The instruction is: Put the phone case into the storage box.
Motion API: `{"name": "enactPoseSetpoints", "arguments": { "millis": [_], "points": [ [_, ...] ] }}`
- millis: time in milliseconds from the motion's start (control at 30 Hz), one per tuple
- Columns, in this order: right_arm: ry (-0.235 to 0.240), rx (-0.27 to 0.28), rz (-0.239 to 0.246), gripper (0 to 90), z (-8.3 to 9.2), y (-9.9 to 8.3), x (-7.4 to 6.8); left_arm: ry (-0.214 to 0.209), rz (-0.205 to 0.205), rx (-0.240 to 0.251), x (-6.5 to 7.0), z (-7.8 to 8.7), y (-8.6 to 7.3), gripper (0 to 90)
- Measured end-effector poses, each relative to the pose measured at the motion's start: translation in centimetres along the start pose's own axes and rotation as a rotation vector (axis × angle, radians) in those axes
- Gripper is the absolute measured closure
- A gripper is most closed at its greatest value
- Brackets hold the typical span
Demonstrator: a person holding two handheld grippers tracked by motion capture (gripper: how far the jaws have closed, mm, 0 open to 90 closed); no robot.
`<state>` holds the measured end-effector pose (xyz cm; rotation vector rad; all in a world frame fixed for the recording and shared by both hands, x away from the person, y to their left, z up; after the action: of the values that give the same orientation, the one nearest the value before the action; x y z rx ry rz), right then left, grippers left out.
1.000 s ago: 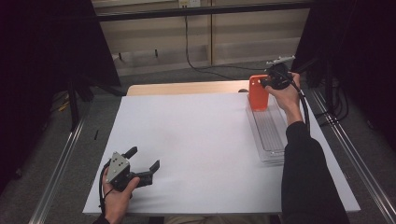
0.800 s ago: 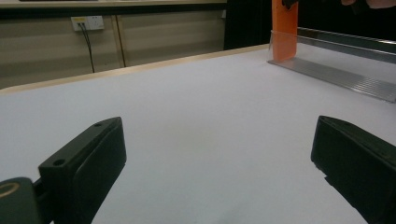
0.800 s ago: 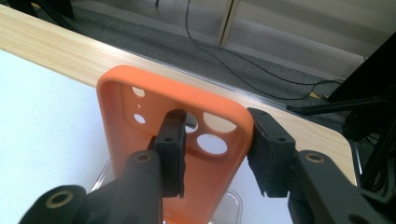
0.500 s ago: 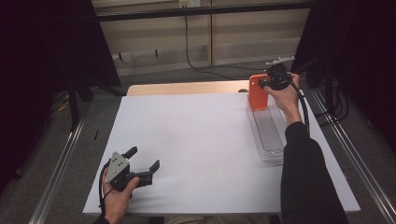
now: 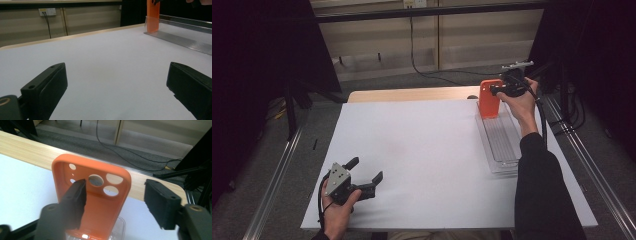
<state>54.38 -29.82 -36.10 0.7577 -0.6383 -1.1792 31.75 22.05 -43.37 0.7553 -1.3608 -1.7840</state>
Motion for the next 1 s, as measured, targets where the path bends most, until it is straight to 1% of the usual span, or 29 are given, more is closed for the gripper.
{"name": "enactPoseSetpoints", "arguments": {
  "millis": [33, 133, 233, 300, 367, 400, 467, 533, 567, 667, 733, 767, 800, 833, 933, 1000],
  "points": [
    [-0.001, 0.003, 0.001, 31.2, 0.1, -0.1, 0.0, 0.003, 0.003, 0.001, 0.0, 0.0, 0.0, 3.2],
    [-0.001, 0.016, -0.020, 26.7, 0.3, -0.3, 0.1, 0.005, 0.005, 0.002, 0.0, 0.0, 0.0, 3.2],
    [-0.003, 0.025, -0.025, 23.0, 0.6, -0.4, 0.2, 0.005, 0.006, 0.002, 0.0, 0.0, 0.0, 3.2],
    [0.004, 0.033, -0.043, 19.3, 0.8, -0.4, 0.3, 0.006, 0.008, 0.003, 0.1, 0.0, 0.0, 3.2],
    [0.010, 0.035, -0.055, 18.6, 1.0, -0.6, 0.3, 0.005, 0.003, -0.001, 0.1, 0.0, 0.0, 3.2],
    [0.007, 0.038, -0.062, 18.9, 1.1, -0.6, 0.3, 0.002, -0.007, -0.004, 0.0, 0.0, 0.0, 3.2],
    [0.009, 0.059, -0.073, 18.2, 1.3, -0.8, 0.3, 0.003, -0.005, -0.003, 0.0, -0.1, 0.0, 3.3],
    [0.018, 0.063, -0.091, 14.8, 1.4, -0.9, 0.4, 0.006, 0.004, 0.001, 0.0, -0.1, 0.0, 3.2],
    [0.023, 0.064, -0.093, 12.0, 1.5, -1.0, 0.4, 0.008, 0.010, 0.000, 0.0, -0.1, 0.0, 3.2],
    [0.040, 0.089, -0.084, 6.7, 1.7, -1.3, 0.2, 0.009, 0.010, 0.001, -0.1, -0.1, 0.0, 3.3],
    [0.052, 0.109, -0.104, 6.5, 1.8, -1.4, 0.1, 0.010, 0.015, 0.003, -0.1, -0.2, 0.1, 3.3],
    [0.069, 0.124, -0.112, 6.4, 1.9, -1.6, 0.0, 0.011, 0.017, 0.007, -0.1, -0.2, 0.1, 3.2],
    [0.080, 0.130, -0.113, 5.9, 2.0, -1.7, -0.1, 0.008, 0.015, 0.007, 0.0, -0.3, 0.2, 3.3],
    [0.082, 0.134, -0.113, 6.3, 2.0, -1.8, -0.2, 0.004, 0.012, 0.005, 0.0, -0.3, 0.2, 3.2],
    [0.061, 0.148, -0.113, 8.7, 2.2, -1.9, -0.6, 0.005, 0.022, 0.008, 0.0, -0.4, 0.2, 3.2],
    [0.054, 0.176, -0.113, 8.4, 2.4, -2.0, -0.8, 0.006, 0.025, 0.013, 0.0, -0.5, 0.2, 3.3]
  ]
}}
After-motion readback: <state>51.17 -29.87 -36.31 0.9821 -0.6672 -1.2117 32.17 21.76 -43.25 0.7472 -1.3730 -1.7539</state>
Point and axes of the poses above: each handheld gripper's, and its own axes: z roughly backward along the jaws, y roughly out of its top, x roughly to its right, the point moved 1 cm from there along -z, roughly forward along the jaws, and after that the axes turned 5 degrees about y, right-handed, at the moved point
